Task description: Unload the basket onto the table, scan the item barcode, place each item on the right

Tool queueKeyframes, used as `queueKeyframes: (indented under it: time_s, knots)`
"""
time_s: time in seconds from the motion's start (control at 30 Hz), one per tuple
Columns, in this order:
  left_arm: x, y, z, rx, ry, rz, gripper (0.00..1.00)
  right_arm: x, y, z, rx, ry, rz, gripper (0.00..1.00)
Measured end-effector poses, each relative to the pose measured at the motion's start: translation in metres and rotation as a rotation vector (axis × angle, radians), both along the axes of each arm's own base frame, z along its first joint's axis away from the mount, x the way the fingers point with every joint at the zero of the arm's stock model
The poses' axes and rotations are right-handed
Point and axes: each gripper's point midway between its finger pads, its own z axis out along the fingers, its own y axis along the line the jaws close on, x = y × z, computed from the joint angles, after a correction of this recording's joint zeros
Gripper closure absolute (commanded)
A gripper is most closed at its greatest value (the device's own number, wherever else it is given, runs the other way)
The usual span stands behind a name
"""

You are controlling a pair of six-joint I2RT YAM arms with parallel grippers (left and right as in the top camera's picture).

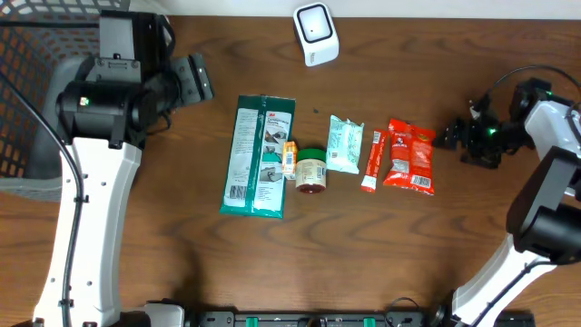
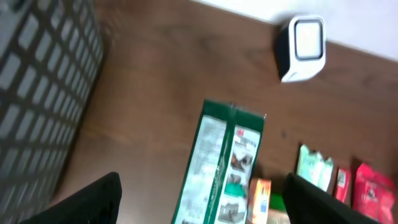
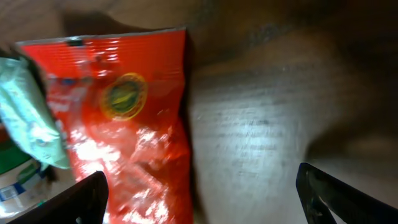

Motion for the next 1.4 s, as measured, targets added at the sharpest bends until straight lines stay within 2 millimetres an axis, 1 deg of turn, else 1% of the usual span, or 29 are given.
queueKeyframes:
  time_s: [0.07, 0.13, 0.2, 0.27, 0.33, 0.37, 0.4, 0.47, 0.5, 0.6, 0.67, 0.7, 0.73, 0.8, 0.83, 1.0, 1.1, 1.17, 1.23, 1.27, 1.33, 1.4]
  knots:
    - [0.001, 0.0, 0.001, -0.001, -0.006, 0.0, 0.17, 0.002, 0.0, -0.007, 0.007, -0.002, 0.006, 0.12]
    - [0.001, 0.0, 0.001, -0.003, -0.006, 0.003, 0.17, 0.004, 0.003, -0.008, 0.026, -0.011, 0.01, 0.13]
    - [0.0, -0.005, 0.0, -0.034, 0.003, -0.002, 0.17, 0.007, 0.005, -0.007, 0.038, -0.029, 0.017, 0.14]
    - [-0.002, -0.013, 0.0, -0.078, 0.013, -0.028, 0.18, 0.008, 0.007, -0.007, 0.054, -0.034, 0.021, 0.14]
    - [-0.005, -0.025, -0.002, -0.122, 0.031, -0.065, 0.32, 0.009, 0.01, -0.006, 0.064, -0.038, 0.025, 0.14]
    - [-0.006, -0.032, -0.004, -0.148, 0.043, -0.087, 0.4, 0.009, 0.012, -0.005, 0.068, -0.04, 0.027, 0.14]
    - [-0.007, -0.042, -0.006, -0.171, 0.058, -0.11, 0.45, 0.009, 0.013, -0.005, 0.071, -0.042, 0.031, 0.15]
    - [-0.008, -0.063, -0.014, -0.203, 0.091, -0.169, 0.57, 0.01, 0.017, -0.004, 0.077, -0.044, 0.039, 0.16]
    - [-0.009, -0.077, -0.02, -0.218, 0.117, -0.201, 0.61, 0.01, 0.019, -0.004, 0.08, -0.045, 0.042, 0.16]
    - [-0.011, -0.119, -0.039, -0.233, 0.172, -0.307, 0.63, 0.01, 0.021, -0.004, 0.085, -0.046, 0.046, 0.16]
    - [-0.013, -0.148, -0.052, -0.234, 0.2, -0.377, 0.64, 0.009, 0.022, -0.003, 0.09, -0.04, 0.046, 0.18]
    - [-0.015, -0.167, -0.06, -0.234, 0.217, -0.418, 0.69, 0.007, 0.022, -0.003, 0.092, -0.033, 0.047, 0.2]
    - [-0.017, -0.178, -0.066, -0.231, 0.228, -0.444, 0.73, 0.006, 0.023, -0.003, 0.095, -0.029, 0.047, 0.19]
    - [-0.022, -0.206, -0.079, -0.23, 0.251, -0.507, 0.76, 0.004, 0.024, -0.003, 0.099, -0.017, 0.047, 0.2]
    - [-0.027, -0.226, -0.087, -0.229, 0.26, -0.55, 0.78, 0.002, 0.024, -0.003, 0.102, -0.011, 0.047, 0.19]
    - [-0.04, -0.29, -0.111, -0.232, 0.251, -0.674, 0.81, -0.006, 0.028, -0.002, 0.118, 0.029, 0.045, 0.18]
    - [-0.049, -0.327, -0.133, -0.231, 0.255, -0.74, 0.81, -0.009, 0.029, -0.001, 0.124, 0.041, 0.044, 0.18]
    - [-0.055, -0.348, -0.15, -0.233, 0.262, -0.77, 0.81, -0.011, 0.029, -0.001, 0.128, 0.048, 0.043, 0.18]
    - [-0.06, -0.364, -0.164, -0.239, 0.273, -0.79, 0.81, -0.011, 0.03, -0.001, 0.129, 0.05, 0.043, 0.18]
    - [-0.062, -0.37, -0.171, -0.24, 0.279, -0.8, 0.85, -0.011, 0.03, -0.001, 0.129, 0.051, 0.043, 0.18]
    - [-0.068, -0.38, -0.184, -0.24, 0.297, -0.815, 0.85, -0.011, 0.03, -0.001, 0.129, 0.052, 0.043, 0.17]
    - [-0.071, -0.387, -0.193, -0.242, 0.306, -0.823, 0.86, -0.012, 0.03, -0.001, 0.13, 0.053, 0.043, 0.17]
